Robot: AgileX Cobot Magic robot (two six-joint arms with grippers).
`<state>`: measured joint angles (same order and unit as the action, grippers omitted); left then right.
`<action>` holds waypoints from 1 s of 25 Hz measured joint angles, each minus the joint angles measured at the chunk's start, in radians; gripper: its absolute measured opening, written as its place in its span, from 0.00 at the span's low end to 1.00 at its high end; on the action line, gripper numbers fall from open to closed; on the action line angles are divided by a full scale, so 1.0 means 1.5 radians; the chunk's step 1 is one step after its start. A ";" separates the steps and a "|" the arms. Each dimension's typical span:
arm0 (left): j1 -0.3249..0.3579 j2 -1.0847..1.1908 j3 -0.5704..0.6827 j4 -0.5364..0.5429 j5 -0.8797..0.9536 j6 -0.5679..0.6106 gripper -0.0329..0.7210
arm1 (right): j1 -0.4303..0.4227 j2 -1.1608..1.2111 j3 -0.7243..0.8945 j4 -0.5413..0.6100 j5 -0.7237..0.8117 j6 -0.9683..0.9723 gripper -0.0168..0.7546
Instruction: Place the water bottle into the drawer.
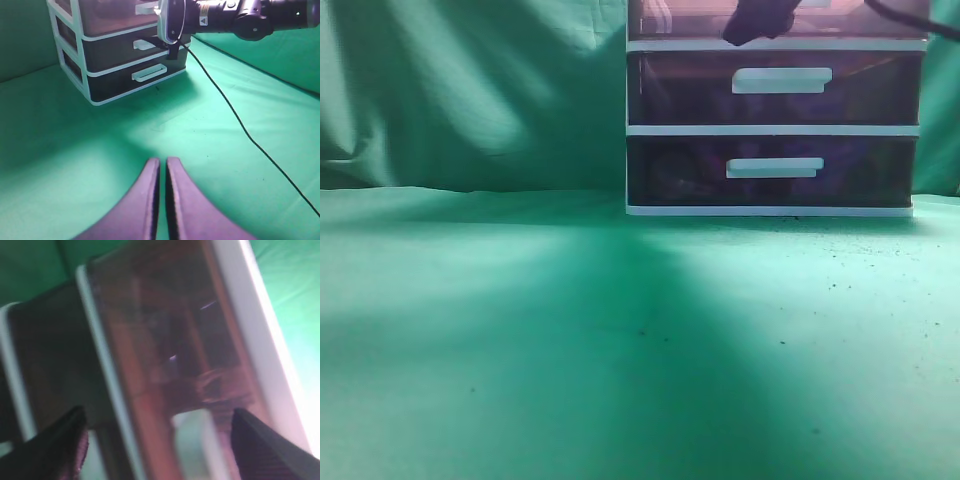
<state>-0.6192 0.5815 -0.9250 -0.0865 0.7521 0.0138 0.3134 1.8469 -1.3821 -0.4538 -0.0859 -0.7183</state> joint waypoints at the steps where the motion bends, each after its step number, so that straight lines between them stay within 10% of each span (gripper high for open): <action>1: 0.000 0.000 0.000 0.003 0.001 0.001 0.04 | 0.004 -0.005 0.000 0.001 0.023 0.002 0.75; 13: 0.000 0.000 0.000 0.011 0.001 0.001 0.04 | 0.035 -0.128 0.000 0.017 0.159 0.057 0.75; 20: 0.000 -0.031 0.000 -0.023 0.007 0.050 0.04 | 0.112 -0.279 0.000 0.034 0.395 0.243 0.17; 25: 0.000 -0.101 0.007 -0.029 0.036 0.083 0.04 | 0.158 -0.396 0.000 0.115 0.522 0.405 0.02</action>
<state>-0.6192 0.4295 -0.9141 -0.1305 0.8062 0.1389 0.5507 1.2535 -1.3821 -0.2814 0.6964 -0.1105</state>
